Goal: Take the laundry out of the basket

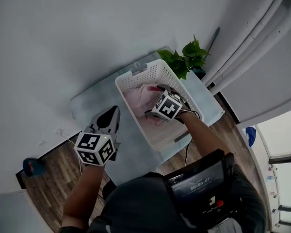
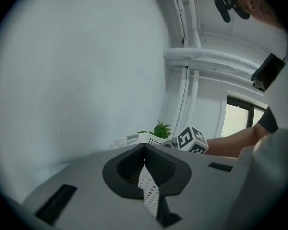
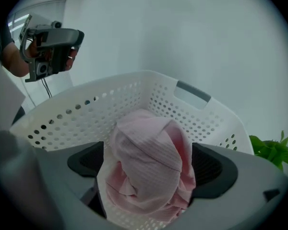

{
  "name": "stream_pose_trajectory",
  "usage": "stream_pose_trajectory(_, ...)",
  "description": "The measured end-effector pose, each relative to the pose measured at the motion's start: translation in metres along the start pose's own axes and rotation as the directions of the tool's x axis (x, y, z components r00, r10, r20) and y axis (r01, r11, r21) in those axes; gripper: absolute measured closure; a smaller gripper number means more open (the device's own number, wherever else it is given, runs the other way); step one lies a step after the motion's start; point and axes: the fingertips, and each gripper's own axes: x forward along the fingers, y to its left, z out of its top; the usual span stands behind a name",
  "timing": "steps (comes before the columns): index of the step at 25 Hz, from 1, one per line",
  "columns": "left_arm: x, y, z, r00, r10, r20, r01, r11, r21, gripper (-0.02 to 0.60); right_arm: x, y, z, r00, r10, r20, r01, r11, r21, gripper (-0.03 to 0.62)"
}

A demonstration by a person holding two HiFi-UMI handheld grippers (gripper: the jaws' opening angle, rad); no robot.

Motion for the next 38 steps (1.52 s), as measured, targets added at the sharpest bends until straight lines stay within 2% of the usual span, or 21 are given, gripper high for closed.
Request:
stream_pose_trajectory(5, 0.005, 0.002, -0.003, 1.000, 0.003, -0.011, -0.003, 1.000, 0.019, 0.580, 0.033, -0.011, -0.016, 0.998, 0.017, -0.066, -0.019, 0.999, -0.030, 0.051)
stream_pose_trajectory(11, 0.000, 0.008, 0.002, 0.999, 0.036, 0.007, -0.036, 0.999, 0.031, 0.580, 0.072, 0.000, -0.032, 0.982, 0.136, -0.128, -0.139, 0.990, -0.012, 0.051)
stream_pose_trajectory(18, -0.008, 0.022, -0.002, 0.997, 0.073, -0.004, -0.073, 0.997, 0.020, 0.580, 0.100, 0.011, -0.043, 0.963, 0.195, -0.187, -0.212, 0.974, -0.079, 0.052)
stream_pose_trajectory(22, -0.008, 0.024, -0.004, 0.998, 0.070, -0.007, -0.070, 0.997, 0.013, 0.580, 0.107, 0.016, -0.047, 0.959, 0.163, -0.233, -0.190, 0.977, -0.098, 0.062)
stream_pose_trajectory(26, -0.007, 0.018, -0.006, 0.999, 0.033, -0.015, -0.033, 0.999, 0.017, 0.580, 0.108, 0.014, -0.047, 0.962, 0.146, -0.231, -0.164, 0.985, -0.062, 0.142)
stream_pose_trajectory(29, -0.009, 0.017, -0.006, 0.999, 0.029, -0.014, -0.028, 0.999, 0.022, 0.580, 0.108, 0.010, -0.046, 0.971, 0.115, -0.212, -0.120, 0.993, -0.014, 0.209)
stream_pose_trajectory(34, -0.015, 0.018, -0.004, 0.999, 0.033, -0.009, -0.033, 0.999, 0.024, 0.580, 0.102, 0.004, -0.039, 0.981, 0.091, -0.169, -0.079, 0.994, 0.076, 0.251)
stream_pose_trajectory(38, -0.022, 0.017, 0.000, 0.999, 0.041, 0.003, -0.041, 0.999, 0.025, 0.580, 0.093, 0.000, -0.035, 0.990, 0.089, -0.111, -0.067, 0.980, 0.189, 0.280)
